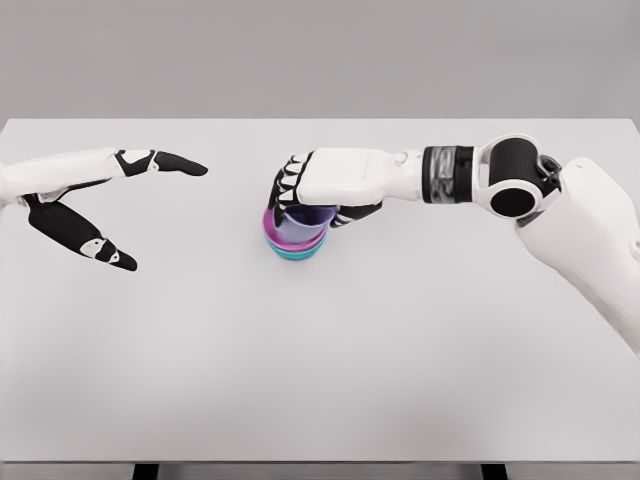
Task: Stacking bowl and cup with both arms
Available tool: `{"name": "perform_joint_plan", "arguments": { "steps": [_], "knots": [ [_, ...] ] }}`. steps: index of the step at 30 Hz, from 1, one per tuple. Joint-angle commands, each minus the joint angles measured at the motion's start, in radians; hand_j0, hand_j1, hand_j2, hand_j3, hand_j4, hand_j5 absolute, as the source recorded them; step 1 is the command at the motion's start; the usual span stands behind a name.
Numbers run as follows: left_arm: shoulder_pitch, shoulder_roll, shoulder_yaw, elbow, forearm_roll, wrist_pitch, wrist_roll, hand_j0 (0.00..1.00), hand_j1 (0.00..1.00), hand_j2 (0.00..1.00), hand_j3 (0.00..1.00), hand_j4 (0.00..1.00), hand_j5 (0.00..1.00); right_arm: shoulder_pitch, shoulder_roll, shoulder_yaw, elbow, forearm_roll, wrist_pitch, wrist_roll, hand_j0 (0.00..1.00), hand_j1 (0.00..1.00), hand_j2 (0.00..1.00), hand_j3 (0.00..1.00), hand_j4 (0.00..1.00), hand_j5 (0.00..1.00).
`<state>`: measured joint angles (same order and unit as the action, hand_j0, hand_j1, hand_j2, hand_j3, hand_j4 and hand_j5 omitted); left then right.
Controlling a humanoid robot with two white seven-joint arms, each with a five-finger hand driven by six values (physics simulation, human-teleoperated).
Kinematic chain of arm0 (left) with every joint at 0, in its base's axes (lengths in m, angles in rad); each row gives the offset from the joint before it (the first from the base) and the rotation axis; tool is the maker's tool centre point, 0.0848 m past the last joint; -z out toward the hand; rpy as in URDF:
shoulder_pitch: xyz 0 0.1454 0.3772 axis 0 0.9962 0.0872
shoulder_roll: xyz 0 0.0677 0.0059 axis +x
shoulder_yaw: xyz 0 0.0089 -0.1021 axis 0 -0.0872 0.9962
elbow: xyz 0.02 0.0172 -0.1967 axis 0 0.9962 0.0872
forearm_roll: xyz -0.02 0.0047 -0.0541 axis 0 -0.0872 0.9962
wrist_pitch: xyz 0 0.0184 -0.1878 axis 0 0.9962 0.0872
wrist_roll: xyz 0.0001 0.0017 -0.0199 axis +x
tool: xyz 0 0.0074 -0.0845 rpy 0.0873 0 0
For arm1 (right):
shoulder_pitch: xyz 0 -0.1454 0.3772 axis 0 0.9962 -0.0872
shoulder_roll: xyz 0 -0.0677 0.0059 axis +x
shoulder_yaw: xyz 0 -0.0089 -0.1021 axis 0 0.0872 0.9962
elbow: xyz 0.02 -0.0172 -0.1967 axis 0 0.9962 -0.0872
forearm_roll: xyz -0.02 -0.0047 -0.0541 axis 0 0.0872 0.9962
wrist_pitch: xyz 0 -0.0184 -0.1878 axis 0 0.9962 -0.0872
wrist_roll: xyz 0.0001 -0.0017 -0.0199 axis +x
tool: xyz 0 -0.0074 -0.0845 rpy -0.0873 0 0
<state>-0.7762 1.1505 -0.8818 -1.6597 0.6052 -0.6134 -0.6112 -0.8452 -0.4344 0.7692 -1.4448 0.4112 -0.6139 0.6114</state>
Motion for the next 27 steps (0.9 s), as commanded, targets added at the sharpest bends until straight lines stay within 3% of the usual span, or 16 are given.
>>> {"name": "perform_joint_plan", "arguments": {
  "steps": [1,2,11,14,18,20,22,27],
  "knots": [
    [0.0,0.0,0.001,0.0,0.008,0.003,0.0,1.0,1.0,1.0,1.0,1.0,1.0,0.0,0.006,-0.001,-0.002,0.037,0.003,-0.001,0.94,0.94,0.94,0.94,0.94,0.94],
    [0.0,0.0,0.001,0.0,0.007,0.003,0.0,1.0,1.0,1.0,1.0,1.0,1.0,0.002,0.014,0.001,-0.002,0.037,0.003,-0.001,0.98,0.98,0.98,0.98,0.98,0.98],
    [0.0,0.001,0.001,0.0,-0.001,0.003,0.0,1.0,1.0,1.0,1.0,1.0,1.0,0.0,0.016,-0.013,-0.014,0.034,0.003,-0.001,0.99,0.99,0.99,0.99,0.99,0.99],
    [0.0,0.001,0.001,0.0,-0.001,0.003,0.0,1.0,1.0,1.0,1.0,1.0,1.0,0.0,0.014,-0.021,-0.055,0.031,0.003,-0.001,0.99,0.99,0.99,0.99,0.99,0.99],
    [0.0,0.001,0.0,0.0,-0.001,0.003,0.0,1.0,1.0,1.0,1.0,1.0,1.0,0.006,-0.01,-0.175,-0.141,-0.005,0.003,-0.001,1.0,1.0,1.0,1.0,1.0,1.0],
    [0.0,0.0,0.001,0.0,-0.001,0.003,0.0,1.0,1.0,1.0,1.0,1.0,1.0,0.018,-0.093,-0.269,-0.143,-0.074,0.003,-0.001,1.0,1.0,1.0,1.0,1.0,1.0],
    [0.0,0.0,0.0,-0.002,-0.001,0.003,0.0,1.0,1.0,1.0,1.0,1.0,1.0,0.055,-0.17,-0.306,-0.144,-0.088,0.003,-0.001,1.0,1.0,1.0,1.0,1.0,1.0],
    [0.0,0.0,0.0,-0.002,-0.001,0.003,0.0,1.0,1.0,1.0,1.0,1.0,1.0,0.218,-0.417,-0.395,-0.14,-0.138,0.003,-0.001,1.0,1.0,1.0,1.0,1.0,1.0]
  ]
}}
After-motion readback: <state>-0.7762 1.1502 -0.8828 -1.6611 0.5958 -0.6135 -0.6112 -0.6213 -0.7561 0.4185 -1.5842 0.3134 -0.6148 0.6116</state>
